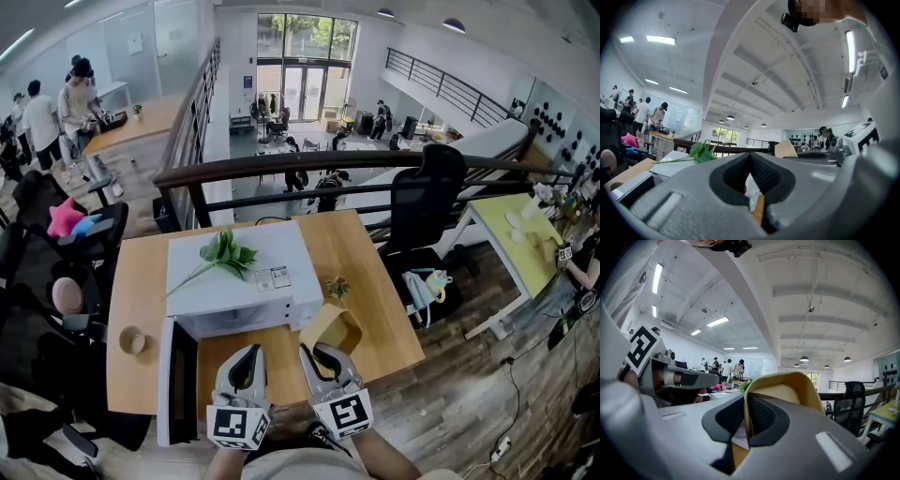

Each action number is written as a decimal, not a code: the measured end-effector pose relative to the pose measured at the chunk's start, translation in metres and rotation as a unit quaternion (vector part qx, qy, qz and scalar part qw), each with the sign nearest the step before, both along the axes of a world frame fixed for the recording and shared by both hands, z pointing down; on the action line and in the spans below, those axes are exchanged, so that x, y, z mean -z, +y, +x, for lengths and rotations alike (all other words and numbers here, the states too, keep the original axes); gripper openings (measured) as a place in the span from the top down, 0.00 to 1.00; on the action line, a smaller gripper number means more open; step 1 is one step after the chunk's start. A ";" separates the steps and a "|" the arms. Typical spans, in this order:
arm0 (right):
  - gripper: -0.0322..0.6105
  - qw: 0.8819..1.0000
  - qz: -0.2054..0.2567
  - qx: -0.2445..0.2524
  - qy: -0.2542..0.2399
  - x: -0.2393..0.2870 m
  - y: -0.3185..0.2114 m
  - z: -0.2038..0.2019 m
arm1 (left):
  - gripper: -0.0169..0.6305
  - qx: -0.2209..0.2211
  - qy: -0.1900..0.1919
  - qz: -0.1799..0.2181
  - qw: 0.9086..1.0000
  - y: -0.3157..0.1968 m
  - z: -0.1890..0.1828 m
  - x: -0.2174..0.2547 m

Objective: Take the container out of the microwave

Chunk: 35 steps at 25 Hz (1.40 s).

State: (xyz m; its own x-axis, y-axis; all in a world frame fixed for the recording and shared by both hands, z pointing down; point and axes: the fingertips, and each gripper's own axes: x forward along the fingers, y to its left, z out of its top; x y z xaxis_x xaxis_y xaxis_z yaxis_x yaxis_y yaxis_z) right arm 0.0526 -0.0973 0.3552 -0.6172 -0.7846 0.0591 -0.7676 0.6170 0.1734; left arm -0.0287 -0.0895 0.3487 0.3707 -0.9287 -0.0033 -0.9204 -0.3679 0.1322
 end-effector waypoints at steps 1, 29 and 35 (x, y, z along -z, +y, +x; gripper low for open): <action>0.91 1.000 0.000 -0.001 0.000 0.000 0.000 0.000 | 0.97 0.002 -0.001 -0.001 1.000 0.001 -0.001 -0.001; 0.91 1.000 -0.007 -0.005 0.012 -0.005 0.000 0.003 | 0.97 0.003 -0.005 -0.011 1.000 0.004 0.000 -0.010; 0.91 1.000 -0.008 -0.006 0.012 -0.005 -0.001 0.004 | 0.97 -0.002 -0.002 -0.013 1.000 0.003 0.003 -0.011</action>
